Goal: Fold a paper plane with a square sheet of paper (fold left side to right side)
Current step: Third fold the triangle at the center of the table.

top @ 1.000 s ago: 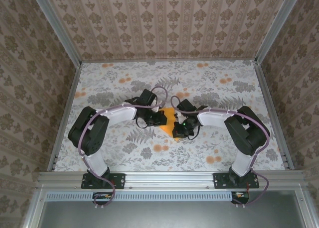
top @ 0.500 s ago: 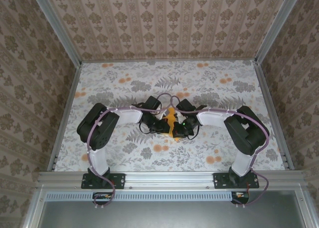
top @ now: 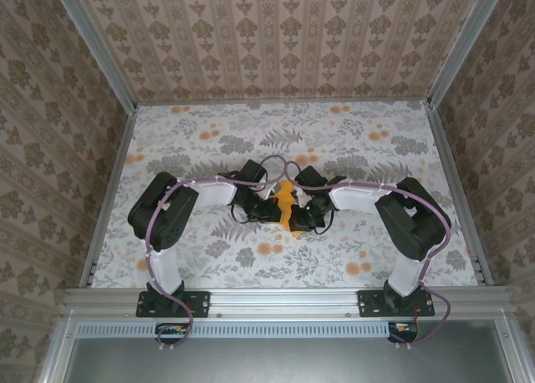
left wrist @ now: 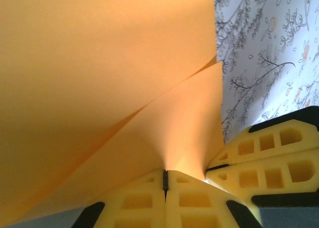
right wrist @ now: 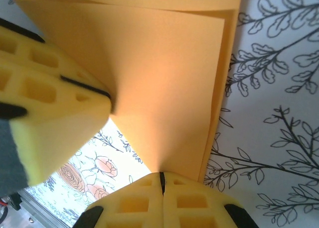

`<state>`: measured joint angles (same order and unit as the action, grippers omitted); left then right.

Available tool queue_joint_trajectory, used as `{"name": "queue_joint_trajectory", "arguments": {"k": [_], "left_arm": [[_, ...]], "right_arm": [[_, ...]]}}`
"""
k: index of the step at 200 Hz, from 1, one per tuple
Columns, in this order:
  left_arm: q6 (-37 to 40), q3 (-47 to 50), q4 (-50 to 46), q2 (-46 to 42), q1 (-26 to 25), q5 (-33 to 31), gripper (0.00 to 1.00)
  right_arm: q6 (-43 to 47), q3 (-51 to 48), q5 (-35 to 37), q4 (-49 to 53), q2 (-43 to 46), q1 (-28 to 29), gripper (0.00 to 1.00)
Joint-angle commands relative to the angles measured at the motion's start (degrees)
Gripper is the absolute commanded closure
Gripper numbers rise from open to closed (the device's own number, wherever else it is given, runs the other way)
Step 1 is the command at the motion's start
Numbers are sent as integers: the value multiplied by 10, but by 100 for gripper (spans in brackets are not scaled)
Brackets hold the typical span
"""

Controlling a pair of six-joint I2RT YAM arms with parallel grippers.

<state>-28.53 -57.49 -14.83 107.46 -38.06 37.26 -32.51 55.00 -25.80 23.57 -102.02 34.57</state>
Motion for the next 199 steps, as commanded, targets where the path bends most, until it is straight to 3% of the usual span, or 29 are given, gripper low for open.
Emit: {"name": "queue_joint_trajectory", "arguments": {"k": [1, 81, 139, 162, 199], "left_arm": [[39, -4, -51, 12, 37, -62, 97], [99, -15, -91, 8, 135, -77, 97], [73, -15, -69, -36, 151, -43, 91], [44, 11, -51, -93, 152, -36, 80], [-60, 103, 40, -189, 142, -28, 56]], "right_arm": [[13, -16, 63, 67, -25, 2, 100], [16, -14, 60, 69, -23, 2, 100], [8, -21, 23, 15, 5, 2, 100], [10, -26, 18, -24, 55, 2, 80], [40, -35, 76, -29, 127, -17, 50]]}}
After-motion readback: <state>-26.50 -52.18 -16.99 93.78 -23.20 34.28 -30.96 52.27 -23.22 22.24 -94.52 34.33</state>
